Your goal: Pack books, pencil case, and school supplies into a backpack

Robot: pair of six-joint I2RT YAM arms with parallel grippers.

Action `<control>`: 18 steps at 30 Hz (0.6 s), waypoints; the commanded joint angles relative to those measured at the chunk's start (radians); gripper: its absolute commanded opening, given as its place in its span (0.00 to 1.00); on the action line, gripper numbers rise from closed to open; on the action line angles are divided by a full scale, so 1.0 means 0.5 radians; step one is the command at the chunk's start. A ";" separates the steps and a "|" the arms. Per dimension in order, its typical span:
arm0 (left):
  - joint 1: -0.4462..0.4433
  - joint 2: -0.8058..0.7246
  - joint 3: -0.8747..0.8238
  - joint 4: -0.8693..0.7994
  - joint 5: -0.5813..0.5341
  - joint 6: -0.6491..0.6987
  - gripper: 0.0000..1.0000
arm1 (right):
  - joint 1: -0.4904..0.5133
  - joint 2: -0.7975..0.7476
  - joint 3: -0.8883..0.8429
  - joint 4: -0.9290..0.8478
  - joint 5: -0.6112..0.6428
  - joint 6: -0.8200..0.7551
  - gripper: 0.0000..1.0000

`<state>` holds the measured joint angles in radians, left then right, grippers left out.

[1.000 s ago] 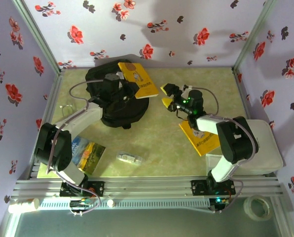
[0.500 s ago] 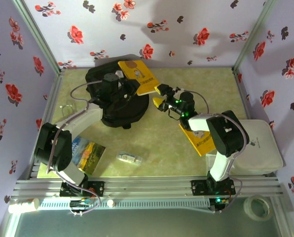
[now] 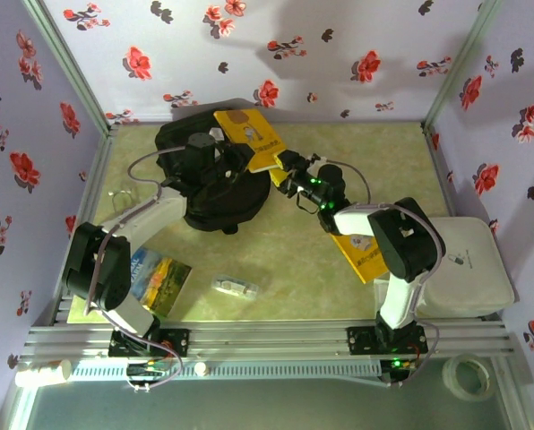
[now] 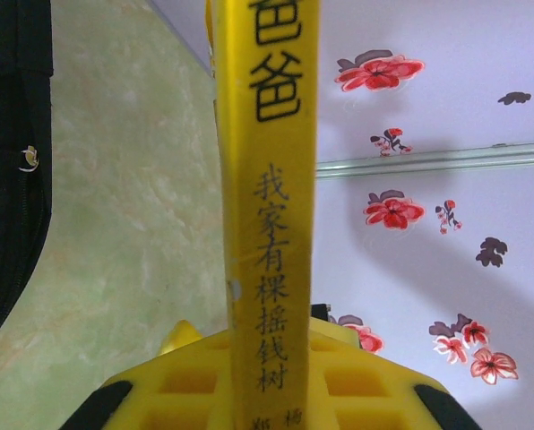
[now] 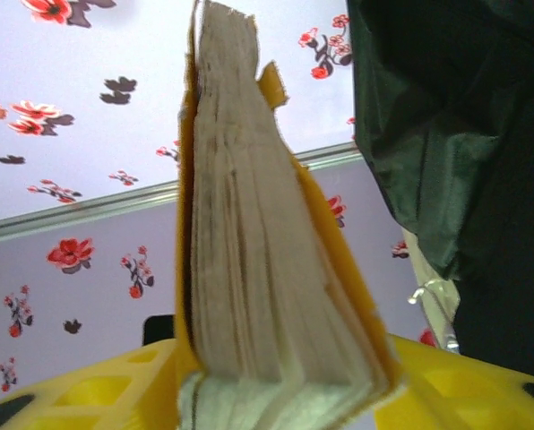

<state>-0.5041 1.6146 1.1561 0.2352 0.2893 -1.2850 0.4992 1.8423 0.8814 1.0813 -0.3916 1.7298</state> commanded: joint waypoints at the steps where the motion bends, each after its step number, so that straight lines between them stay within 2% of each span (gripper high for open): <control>1: -0.016 0.005 0.005 0.221 0.033 -0.013 0.00 | 0.023 0.011 0.028 0.160 0.119 -0.008 0.50; 3: -0.022 0.008 -0.012 0.229 0.032 -0.022 0.00 | 0.023 -0.002 -0.005 0.239 0.192 -0.013 0.46; 7: -0.015 -0.018 -0.046 0.185 0.036 0.008 0.00 | 0.008 -0.049 -0.040 0.221 0.264 -0.069 0.22; 8: -0.009 -0.029 -0.040 0.122 0.038 0.039 0.05 | 0.005 -0.065 -0.048 0.186 0.267 -0.098 0.17; 10: 0.013 -0.055 -0.004 -0.091 0.027 0.148 0.23 | -0.015 -0.127 -0.081 0.090 0.282 -0.184 0.07; 13: 0.054 -0.078 0.083 -0.484 -0.028 0.427 0.45 | -0.057 -0.259 -0.143 -0.131 0.317 -0.380 0.02; 18: 0.124 -0.054 0.247 -1.119 -0.147 1.085 0.69 | -0.165 -0.528 -0.269 -0.518 0.366 -0.699 0.00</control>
<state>-0.4606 1.6142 1.2217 -0.0925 0.2646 -0.9905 0.4427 1.6772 0.7551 0.8776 -0.2562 1.5204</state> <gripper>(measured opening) 0.672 0.134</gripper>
